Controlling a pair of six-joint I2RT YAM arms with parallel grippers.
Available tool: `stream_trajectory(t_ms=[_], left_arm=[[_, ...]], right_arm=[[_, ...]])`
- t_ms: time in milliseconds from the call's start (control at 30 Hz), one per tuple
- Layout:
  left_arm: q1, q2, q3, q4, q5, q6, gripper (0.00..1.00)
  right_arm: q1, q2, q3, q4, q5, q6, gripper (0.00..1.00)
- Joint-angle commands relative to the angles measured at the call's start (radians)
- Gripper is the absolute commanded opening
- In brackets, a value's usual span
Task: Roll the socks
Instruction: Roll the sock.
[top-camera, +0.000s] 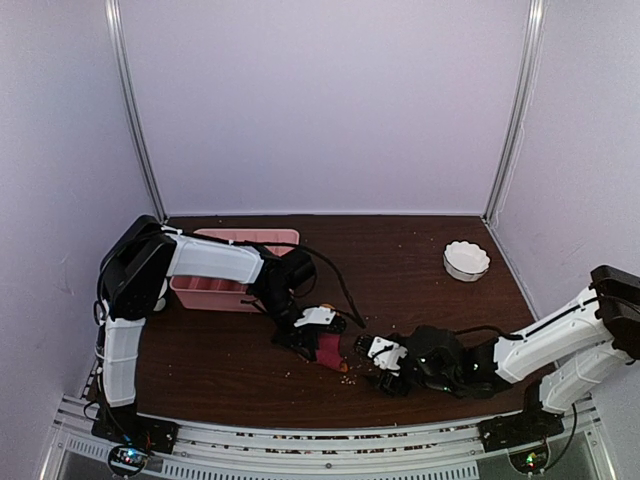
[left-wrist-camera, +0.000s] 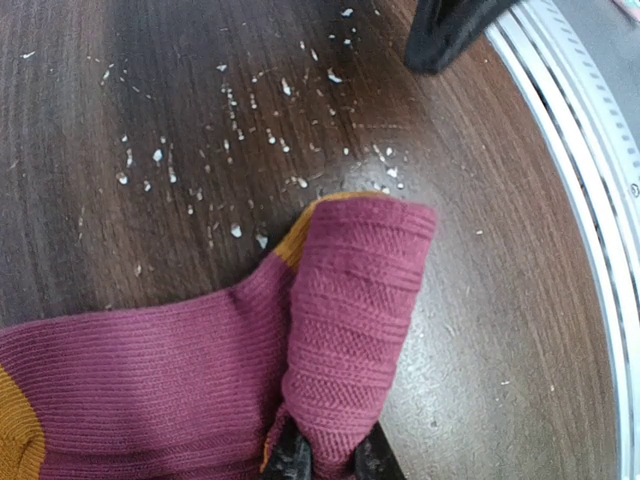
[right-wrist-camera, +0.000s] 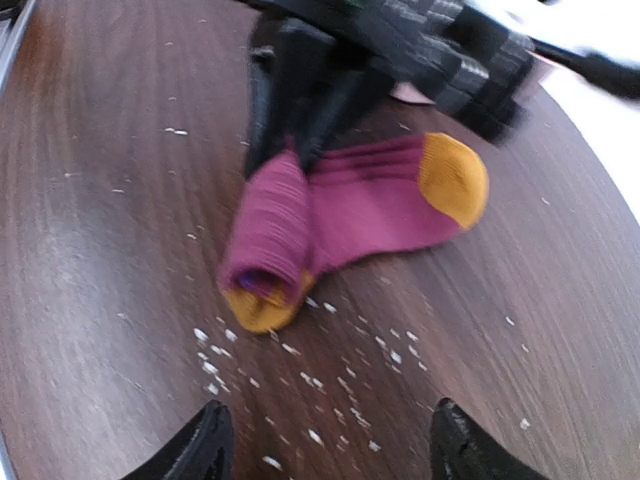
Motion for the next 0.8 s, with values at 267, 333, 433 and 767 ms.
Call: stream_trajectory(t_ms=[267, 333, 433, 767], left_arm=[[0.011, 0.052, -0.024, -0.095, -0.066, -0.001, 0.05], [0.012, 0.051, -0.026, -0.096, -0.065, 0.001, 0.05], [0.012, 0.051, -0.025, -0.1, -0.064, 0.004, 0.05], [0.012, 0.051, -0.03, -0.114, -0.069, 0.018, 0.08]], right_arm=[[0.046, 0.275, 0.252, -0.044, -0.039, -0.212, 0.55], [0.045, 0.299, 0.271, -0.04, -0.013, -0.24, 0.53], [0.045, 0.333, 0.286, -0.021, 0.012, -0.271, 0.46], [0.046, 0.405, 0.339, -0.039, 0.043, -0.29, 0.17]])
